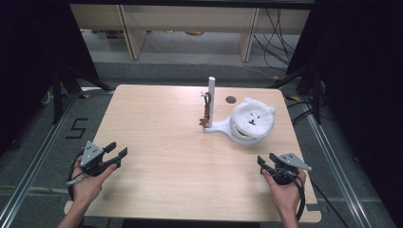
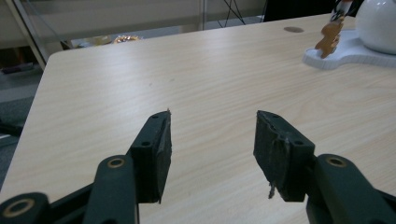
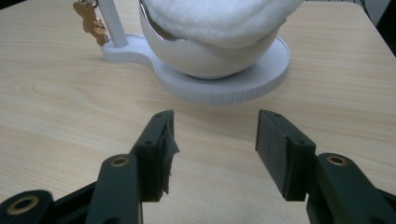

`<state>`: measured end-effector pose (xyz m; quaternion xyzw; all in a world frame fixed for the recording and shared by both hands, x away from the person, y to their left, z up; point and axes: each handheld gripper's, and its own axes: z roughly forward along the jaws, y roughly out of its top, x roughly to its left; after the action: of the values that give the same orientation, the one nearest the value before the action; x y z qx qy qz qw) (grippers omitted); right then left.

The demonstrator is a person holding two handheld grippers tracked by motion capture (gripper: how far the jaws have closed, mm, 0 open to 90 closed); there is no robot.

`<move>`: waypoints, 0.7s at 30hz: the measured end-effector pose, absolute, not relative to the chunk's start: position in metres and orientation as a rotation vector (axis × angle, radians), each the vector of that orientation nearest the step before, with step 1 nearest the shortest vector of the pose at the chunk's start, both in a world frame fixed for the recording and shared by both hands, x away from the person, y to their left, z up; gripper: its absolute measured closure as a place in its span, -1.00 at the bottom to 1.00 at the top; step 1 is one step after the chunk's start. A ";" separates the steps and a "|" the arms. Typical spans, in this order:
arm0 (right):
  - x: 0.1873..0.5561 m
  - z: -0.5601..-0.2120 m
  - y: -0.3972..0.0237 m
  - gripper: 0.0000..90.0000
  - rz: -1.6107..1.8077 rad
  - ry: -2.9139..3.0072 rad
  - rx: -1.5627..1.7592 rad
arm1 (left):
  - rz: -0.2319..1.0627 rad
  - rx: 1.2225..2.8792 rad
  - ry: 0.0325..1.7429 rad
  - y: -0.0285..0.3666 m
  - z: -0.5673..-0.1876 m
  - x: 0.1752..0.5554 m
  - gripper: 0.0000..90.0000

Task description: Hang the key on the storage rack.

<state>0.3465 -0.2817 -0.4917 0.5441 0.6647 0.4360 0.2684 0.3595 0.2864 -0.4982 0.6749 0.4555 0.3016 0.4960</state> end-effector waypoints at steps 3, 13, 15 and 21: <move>0.347 -0.499 -0.286 0.04 1.153 1.788 1.425 | 0.758 1.629 1.124 0.290 -0.510 0.357 0.02; 0.342 -0.514 -0.287 -0.01 1.179 1.757 1.395 | 0.786 1.586 1.130 0.295 -0.523 0.352 0.00; 0.342 -0.514 -0.287 -0.01 1.169 1.759 1.390 | 0.787 1.582 1.136 0.295 -0.524 0.352 0.00; 0.340 -0.513 -0.286 -0.01 1.182 1.734 1.405 | 0.785 1.567 1.138 0.297 -0.525 0.353 0.00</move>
<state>0.3403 -0.2865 -0.5134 0.5302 0.6543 0.4460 0.3031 0.3526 0.2966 -0.5246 0.6485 0.4711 0.3247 0.5020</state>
